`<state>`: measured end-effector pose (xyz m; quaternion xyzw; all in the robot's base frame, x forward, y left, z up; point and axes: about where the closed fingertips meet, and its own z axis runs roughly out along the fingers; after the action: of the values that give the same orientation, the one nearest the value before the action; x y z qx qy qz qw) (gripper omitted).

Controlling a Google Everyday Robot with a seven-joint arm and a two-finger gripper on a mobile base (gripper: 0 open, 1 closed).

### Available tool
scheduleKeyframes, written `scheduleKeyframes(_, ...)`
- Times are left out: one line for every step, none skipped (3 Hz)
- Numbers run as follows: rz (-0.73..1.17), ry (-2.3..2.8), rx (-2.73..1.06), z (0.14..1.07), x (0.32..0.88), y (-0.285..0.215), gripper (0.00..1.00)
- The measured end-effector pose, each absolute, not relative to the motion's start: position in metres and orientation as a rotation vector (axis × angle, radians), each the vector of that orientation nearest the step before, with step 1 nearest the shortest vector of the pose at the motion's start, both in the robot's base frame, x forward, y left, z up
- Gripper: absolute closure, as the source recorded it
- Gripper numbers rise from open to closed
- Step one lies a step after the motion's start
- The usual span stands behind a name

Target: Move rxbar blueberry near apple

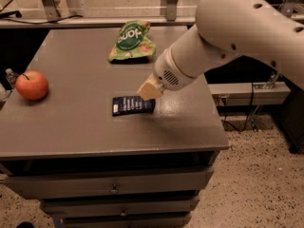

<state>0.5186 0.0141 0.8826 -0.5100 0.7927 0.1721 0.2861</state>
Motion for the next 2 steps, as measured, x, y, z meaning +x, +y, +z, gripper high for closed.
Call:
scheduleKeyframes(0.491,2.118,-1.368,0.875,0.517,0.016,0.36)
scheduleKeyframes(0.533,2.078,-1.384,0.865,0.524,0.027,0.12)
